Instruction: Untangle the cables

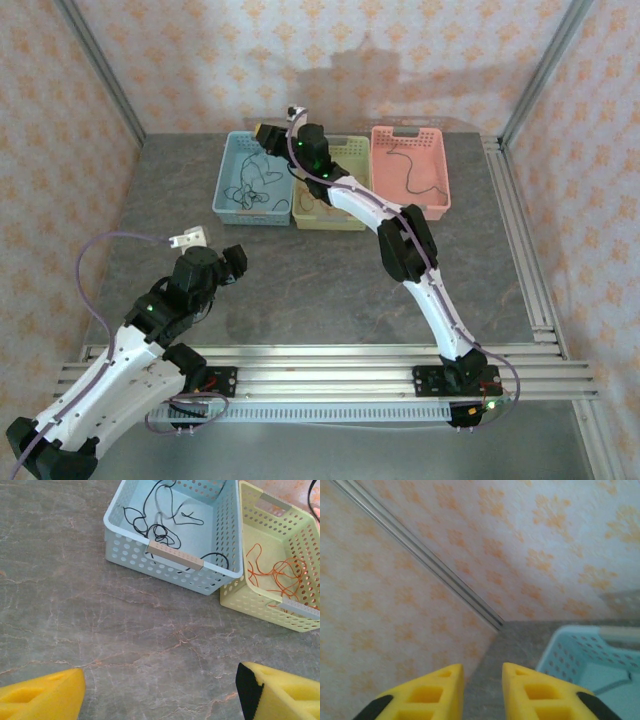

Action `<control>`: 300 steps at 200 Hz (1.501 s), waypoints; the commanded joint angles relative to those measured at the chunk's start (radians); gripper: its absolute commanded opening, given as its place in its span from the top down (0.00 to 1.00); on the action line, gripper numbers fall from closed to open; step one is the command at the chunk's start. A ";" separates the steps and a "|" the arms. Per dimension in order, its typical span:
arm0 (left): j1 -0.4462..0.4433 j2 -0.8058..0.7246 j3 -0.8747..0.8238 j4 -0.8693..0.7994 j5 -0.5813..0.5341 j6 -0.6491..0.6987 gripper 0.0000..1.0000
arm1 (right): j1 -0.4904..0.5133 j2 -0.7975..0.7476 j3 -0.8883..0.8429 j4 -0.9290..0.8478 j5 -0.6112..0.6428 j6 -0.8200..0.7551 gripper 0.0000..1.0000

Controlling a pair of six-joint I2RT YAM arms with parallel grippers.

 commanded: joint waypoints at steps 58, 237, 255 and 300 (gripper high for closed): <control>0.015 -0.027 -0.006 -0.020 -0.037 -0.020 0.20 | -0.009 -0.266 -0.255 -0.063 0.020 -0.172 0.61; 0.201 0.277 -0.255 0.889 -0.312 0.589 0.19 | -0.257 -1.446 -1.844 0.260 0.846 -0.571 0.40; 0.241 0.398 -0.253 0.944 -0.300 0.604 0.19 | -0.337 -1.390 -1.919 0.388 0.821 -0.570 0.40; 0.366 0.583 -0.250 1.090 -0.111 0.604 0.20 | -0.453 -1.178 -1.945 0.560 0.767 -0.567 0.39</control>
